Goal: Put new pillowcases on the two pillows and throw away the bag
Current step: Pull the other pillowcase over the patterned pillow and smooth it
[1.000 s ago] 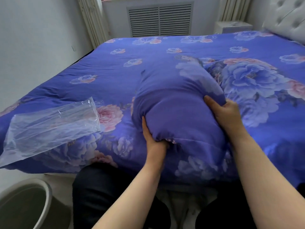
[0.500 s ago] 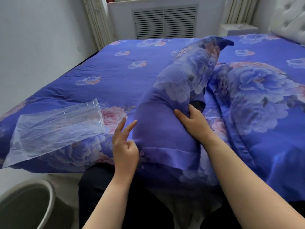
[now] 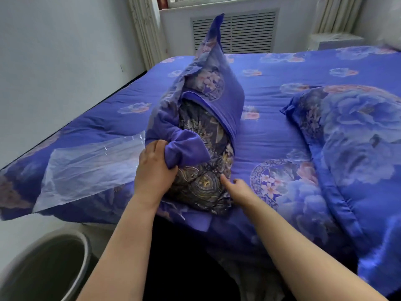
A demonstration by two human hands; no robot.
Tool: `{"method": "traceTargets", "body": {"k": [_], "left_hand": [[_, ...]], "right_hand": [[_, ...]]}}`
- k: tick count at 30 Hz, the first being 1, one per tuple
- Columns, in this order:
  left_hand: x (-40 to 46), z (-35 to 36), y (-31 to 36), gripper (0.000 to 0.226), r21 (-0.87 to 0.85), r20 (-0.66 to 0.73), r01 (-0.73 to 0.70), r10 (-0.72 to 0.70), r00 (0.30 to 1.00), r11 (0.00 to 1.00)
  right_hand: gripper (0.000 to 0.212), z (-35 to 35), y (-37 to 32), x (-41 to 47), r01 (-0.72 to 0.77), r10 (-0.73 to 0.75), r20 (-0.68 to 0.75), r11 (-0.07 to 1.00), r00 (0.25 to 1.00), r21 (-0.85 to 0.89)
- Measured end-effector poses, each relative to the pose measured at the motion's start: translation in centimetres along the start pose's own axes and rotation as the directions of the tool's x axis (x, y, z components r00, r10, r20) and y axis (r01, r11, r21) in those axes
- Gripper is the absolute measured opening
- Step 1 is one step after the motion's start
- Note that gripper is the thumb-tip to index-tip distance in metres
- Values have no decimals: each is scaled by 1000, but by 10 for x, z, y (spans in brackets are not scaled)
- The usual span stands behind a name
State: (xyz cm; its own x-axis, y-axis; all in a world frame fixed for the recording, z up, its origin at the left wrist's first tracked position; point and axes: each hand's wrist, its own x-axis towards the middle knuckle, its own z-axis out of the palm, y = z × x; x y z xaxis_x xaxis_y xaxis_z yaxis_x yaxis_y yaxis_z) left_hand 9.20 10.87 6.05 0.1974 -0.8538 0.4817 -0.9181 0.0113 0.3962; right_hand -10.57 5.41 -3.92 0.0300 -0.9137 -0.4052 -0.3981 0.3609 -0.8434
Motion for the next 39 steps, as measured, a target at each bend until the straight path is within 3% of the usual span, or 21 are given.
{"method": "traceTargets", "body": {"k": [3, 8, 12, 15, 17, 19, 22, 26, 28, 30, 33, 34, 36, 39], "left_hand": [[3, 3, -14, 30, 46, 4, 19, -19, 1000, 999], [7, 1, -22, 26, 38, -31, -2, 3, 1000, 999], [15, -2, -28, 24, 43, -73, 12, -9, 997, 999], [11, 4, -30, 28, -32, -108, 38, -42, 993, 999], [6, 10, -29, 36, -117, -132, 61, -77, 988, 991], [3, 18, -21, 38, -235, -150, 101, -139, 979, 967], [-3, 32, 5, 31, -458, -147, 125, -214, 966, 880], [-31, 62, 42, 35, -614, -108, 264, -410, 906, 744], [-56, 80, 57, 46, -623, -45, 344, -472, 881, 702], [-81, 96, 62, 55, -668, 42, 392, -494, 868, 632], [-95, 101, 48, 86, -654, 141, 504, -565, 813, 564], [-94, 98, 42, 95, -643, 118, 510, -584, 803, 571], [-85, 85, 34, 103, -595, -36, 426, -553, 832, 681], [-63, 59, 32, 86, -414, -320, 116, -264, 910, 903]], "right_hand": [[68, 14, -7, 0, 26, -26, -13, 998, 1000, -50], [63, 27, -21, 3, -70, 38, 98, 936, 994, 344], [47, 37, -28, 2, -71, 25, 98, 863, 995, 501], [30, 40, -33, 4, 3, -15, 22, 885, 1000, 466], [28, 38, -37, 5, 8, -25, 28, 869, 999, 494], [31, 27, -41, 3, 69, -49, -53, 865, 997, 496], [48, -13, -49, -8, 280, -175, -295, 889, 939, 363], [31, -77, -63, -30, 425, -360, -494, 905, 792, 23], [35, -98, -63, -38, 460, -439, -547, 881, 713, -107], [41, -111, -60, -44, 390, -463, -511, 886, 724, -250], [58, -127, -51, -51, 113, -297, -431, 909, 852, -401], [69, -132, -48, -53, 53, -260, -435, 900, 862, -432], [86, -139, -47, -60, 21, -333, -467, 831, 819, -555], [78, -141, -59, -55, 140, -551, -325, 640, 769, -755]]}}
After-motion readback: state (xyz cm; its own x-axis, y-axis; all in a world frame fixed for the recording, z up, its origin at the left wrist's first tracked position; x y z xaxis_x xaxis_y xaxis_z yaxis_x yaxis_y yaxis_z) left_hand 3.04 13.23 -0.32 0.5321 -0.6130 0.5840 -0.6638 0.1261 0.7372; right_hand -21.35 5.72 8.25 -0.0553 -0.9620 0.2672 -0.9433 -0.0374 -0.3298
